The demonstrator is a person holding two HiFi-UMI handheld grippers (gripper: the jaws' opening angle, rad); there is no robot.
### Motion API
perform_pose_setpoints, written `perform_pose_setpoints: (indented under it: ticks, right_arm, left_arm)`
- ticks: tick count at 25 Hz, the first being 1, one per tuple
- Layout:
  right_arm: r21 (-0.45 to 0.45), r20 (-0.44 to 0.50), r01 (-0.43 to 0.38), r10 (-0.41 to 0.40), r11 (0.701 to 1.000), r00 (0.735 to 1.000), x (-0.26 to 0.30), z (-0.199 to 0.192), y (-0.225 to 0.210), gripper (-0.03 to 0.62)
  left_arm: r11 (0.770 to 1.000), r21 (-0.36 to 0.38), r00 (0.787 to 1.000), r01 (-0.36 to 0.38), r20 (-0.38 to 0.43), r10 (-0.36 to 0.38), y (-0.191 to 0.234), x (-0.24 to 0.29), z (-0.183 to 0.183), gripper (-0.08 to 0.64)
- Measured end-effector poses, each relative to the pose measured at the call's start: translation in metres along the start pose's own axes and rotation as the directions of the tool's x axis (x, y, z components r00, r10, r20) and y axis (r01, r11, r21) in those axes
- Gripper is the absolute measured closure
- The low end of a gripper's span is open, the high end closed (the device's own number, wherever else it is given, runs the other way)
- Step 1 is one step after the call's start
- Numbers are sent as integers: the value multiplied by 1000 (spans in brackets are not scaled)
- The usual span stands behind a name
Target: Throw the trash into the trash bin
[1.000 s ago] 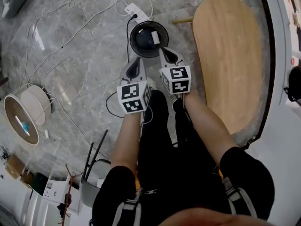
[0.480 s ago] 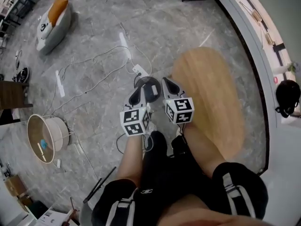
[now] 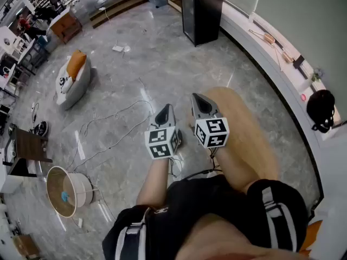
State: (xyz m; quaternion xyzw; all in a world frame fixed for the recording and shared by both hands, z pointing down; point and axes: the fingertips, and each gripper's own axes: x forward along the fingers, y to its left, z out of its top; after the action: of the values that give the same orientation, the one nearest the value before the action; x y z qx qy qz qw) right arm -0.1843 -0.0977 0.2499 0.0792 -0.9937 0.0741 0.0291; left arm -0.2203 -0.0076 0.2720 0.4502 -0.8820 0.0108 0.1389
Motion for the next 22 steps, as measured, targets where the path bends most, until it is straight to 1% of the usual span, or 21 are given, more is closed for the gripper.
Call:
perform_pose_setpoints:
  ticks: [3,6,9,13,19,21,22]
  right_arm:
    - [-3,73,33,-33,999,997,-25,35,-21,581]
    - [-2,127,72,-71,997,989,-45,57,-43,581]
    - [4,151,90,-90,996,984,-59,65,-57,581]
    - [11,154,103,-103,995,983,-66,66,-68,581]
    - [82,142,89,-100,993,985,-72,61,-78,581]
    - [82,140,91,-101,993,985,-74,60,-80,581]
    - [78,138,93,-103,993,985,-75,60,-79,581]
  left_arm:
    - [997,76,999,33,36,-35,-29,1,31,548]
    - [993,101,995,63,69,-70,-51,2,56,548]
    - [991,103,993,87,69,-94,-68,7,56,548]
    - [991,75,991,113,61,-118,-83,11,55,548]
    - [990,111,993,86,75,-95,-87,5,59,548]
    - [989,132,993,74,79,-85,-88,3,59,548]
    - [988,131,993,76,78,-87,-88,2,58,548]
